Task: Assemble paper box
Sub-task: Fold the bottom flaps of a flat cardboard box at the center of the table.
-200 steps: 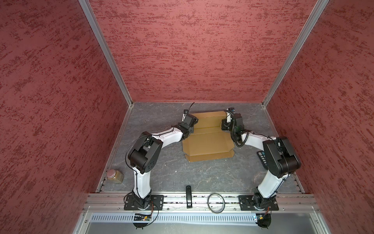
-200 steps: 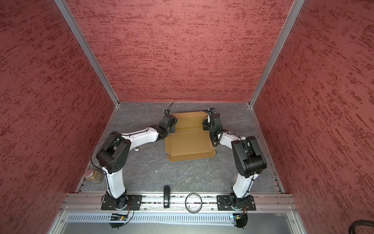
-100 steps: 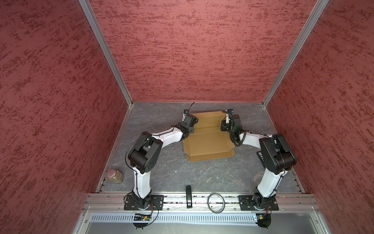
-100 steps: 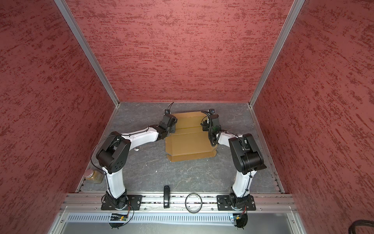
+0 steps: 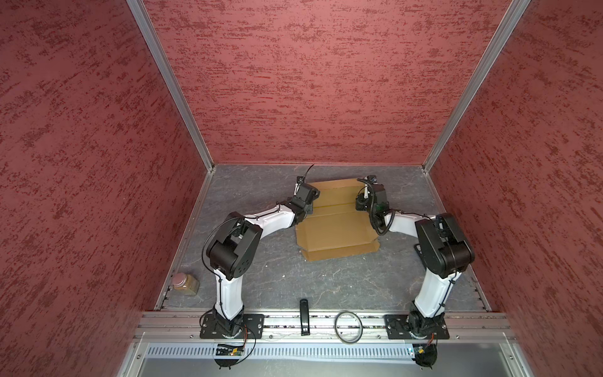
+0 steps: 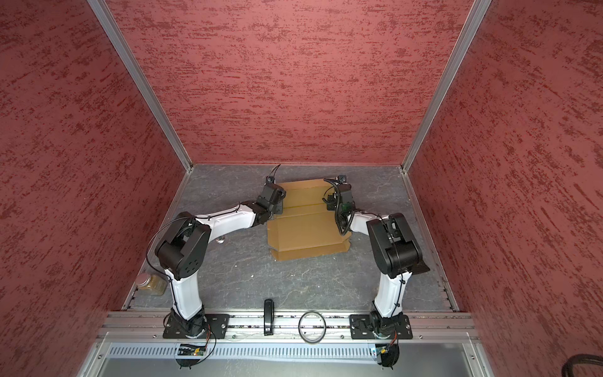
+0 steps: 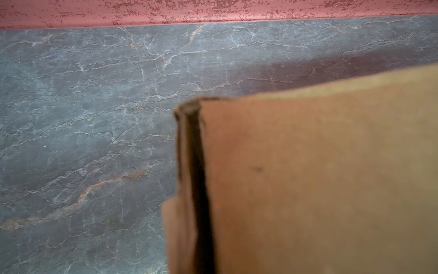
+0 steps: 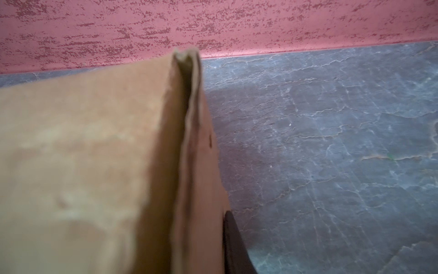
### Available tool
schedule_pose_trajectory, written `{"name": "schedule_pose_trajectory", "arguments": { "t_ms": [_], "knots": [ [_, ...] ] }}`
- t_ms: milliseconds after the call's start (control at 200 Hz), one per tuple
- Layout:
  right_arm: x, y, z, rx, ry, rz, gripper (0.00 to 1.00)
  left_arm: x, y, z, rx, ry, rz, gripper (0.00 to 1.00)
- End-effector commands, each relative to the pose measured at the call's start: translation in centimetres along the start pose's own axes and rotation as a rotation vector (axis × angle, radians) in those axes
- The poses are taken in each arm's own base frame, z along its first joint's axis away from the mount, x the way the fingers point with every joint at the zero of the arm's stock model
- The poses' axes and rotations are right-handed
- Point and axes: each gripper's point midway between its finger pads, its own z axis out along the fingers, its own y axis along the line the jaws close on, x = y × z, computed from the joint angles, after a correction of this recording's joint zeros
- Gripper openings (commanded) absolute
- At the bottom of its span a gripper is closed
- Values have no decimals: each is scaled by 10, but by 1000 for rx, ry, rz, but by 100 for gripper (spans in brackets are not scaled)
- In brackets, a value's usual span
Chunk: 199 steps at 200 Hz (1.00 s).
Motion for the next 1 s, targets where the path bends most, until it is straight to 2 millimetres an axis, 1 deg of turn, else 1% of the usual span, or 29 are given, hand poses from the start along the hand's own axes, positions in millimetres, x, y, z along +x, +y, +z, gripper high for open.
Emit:
{"name": "schedule_pose_trajectory", "arguments": {
  "t_ms": [0,155,331,521,691,852,947,992],
  "knots": [
    [10,26,5,-68,35,-7,10,8,-31,0,106,32,27,0],
    [12,27,3,-67,48,-28,10,8,-31,1,106,33,25,0],
    [21,27,2,-52,81,-62,10,3,-30,1,106,34,23,0],
    [26,23,-1,-27,92,-75,9,-1,-29,-1,111,30,15,0],
    [27,20,-1,-13,91,-87,5,1,-29,0,113,38,19,0],
    [28,20,-2,-16,86,-101,4,3,-26,3,106,47,21,0],
    [27,20,-2,-18,83,-107,4,5,-25,4,103,52,22,0],
    [27,21,-2,-23,82,-105,7,6,-24,4,101,54,26,0]
  ]
}}
